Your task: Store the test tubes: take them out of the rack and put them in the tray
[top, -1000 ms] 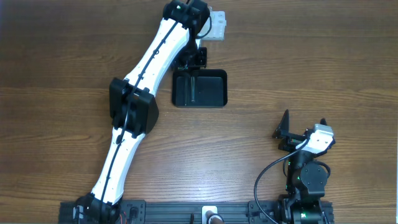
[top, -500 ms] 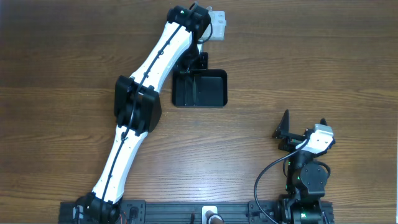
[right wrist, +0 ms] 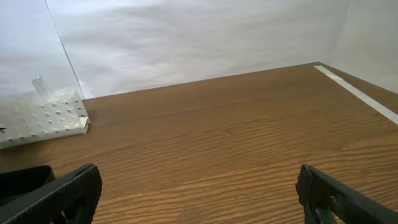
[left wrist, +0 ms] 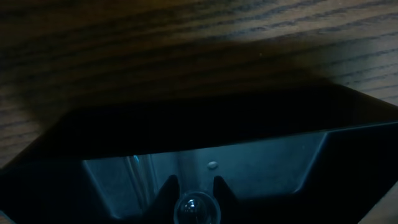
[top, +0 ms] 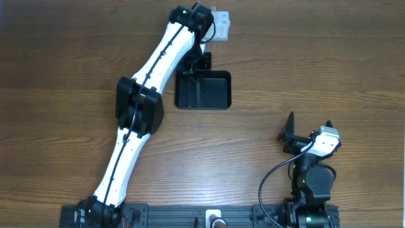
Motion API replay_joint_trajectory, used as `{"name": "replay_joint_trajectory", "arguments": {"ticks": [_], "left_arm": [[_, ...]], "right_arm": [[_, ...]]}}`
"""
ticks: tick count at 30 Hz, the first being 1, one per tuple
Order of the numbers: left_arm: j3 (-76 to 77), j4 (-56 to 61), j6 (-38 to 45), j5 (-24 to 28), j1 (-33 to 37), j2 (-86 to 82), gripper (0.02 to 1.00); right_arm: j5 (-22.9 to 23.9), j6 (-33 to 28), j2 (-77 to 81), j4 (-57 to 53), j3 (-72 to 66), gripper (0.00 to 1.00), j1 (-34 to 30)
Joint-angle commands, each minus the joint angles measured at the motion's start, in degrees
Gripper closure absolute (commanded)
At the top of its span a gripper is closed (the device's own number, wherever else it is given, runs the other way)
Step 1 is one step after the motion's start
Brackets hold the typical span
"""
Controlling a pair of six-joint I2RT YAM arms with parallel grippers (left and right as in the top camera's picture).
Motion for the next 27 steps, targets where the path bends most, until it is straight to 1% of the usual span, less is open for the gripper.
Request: {"name": "replay_joint_trajectory", "arguments": {"ticks": [1, 15, 27], "left_arm": [[0.0, 0.7, -0.8, 0.5, 0.4, 1.3, 0.901], [0.0, 1.4, -0.8, 0.0, 0.4, 1.4, 0.882], [0.0, 1.4, -0.8, -0.1, 0.4, 2.1, 0.884]], "right_arm": [[-0.1, -0.3, -0.6, -0.2, -0.3, 0.007, -0.3], [-0.1, -0.3, -0.6, -0.2, -0.3, 0.009, -0.3], [-0.1, -0.3, -0.6, -0.2, -0.3, 0.007, -0.3]]}}
